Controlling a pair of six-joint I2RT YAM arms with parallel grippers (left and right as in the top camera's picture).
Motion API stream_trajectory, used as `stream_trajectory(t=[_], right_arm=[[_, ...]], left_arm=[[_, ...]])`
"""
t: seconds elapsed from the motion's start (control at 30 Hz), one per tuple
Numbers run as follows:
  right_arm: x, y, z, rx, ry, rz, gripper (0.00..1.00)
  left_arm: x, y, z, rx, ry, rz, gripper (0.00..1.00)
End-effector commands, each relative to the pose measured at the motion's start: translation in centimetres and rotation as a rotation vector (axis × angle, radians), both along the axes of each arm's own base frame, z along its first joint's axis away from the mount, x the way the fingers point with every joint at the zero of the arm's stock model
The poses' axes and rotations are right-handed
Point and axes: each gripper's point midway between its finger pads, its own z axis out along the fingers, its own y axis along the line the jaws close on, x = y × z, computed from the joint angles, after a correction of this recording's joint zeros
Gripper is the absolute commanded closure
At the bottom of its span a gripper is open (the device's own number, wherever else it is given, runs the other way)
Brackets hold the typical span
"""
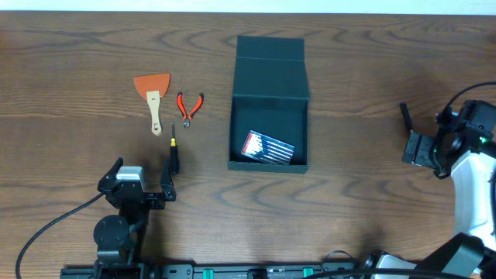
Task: Pack container
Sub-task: 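Withdraw the right gripper and move it toward the orange-handled hammer, then align the right gripper over the hammer head and grasp it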
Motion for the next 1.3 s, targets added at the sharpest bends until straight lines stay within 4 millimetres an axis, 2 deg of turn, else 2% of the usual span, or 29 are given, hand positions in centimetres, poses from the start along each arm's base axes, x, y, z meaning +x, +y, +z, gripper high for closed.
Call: stream_trajectory(t=[0.0, 0.23, 0.37, 0.77, 1.27], right_arm=[[0.2, 0.6, -1.8, 0.067, 0.023, 0.043, 0.01], [0.4, 0.8, -5.0, 0.114, 0.099, 0.091, 0.01], [0.6, 0.6, -6.1, 0.116, 0.121, 0.121, 0.01], [1.1, -0.6, -8.1, 0.076, 0.15, 0.155, 0.01], [1.7, -2.3, -9.0, 0.065, 0.117, 0.135, 0.01]], left_arm=[[0.0, -0.2, -0.1, 0.013, -0.002, -0.011, 0.01], [0.0, -0.2, -0.1, 0.013, -0.002, -0.011, 0.01], [0.0, -0.2, -0.1, 0.013, -0.002, -0.011, 0.01], [0.0, -0.2, -0.1, 0.013, -0.002, -0.011, 0.02], [0.0, -0.2, -0.1, 0.013, -0.002, -0.011, 0.01]])
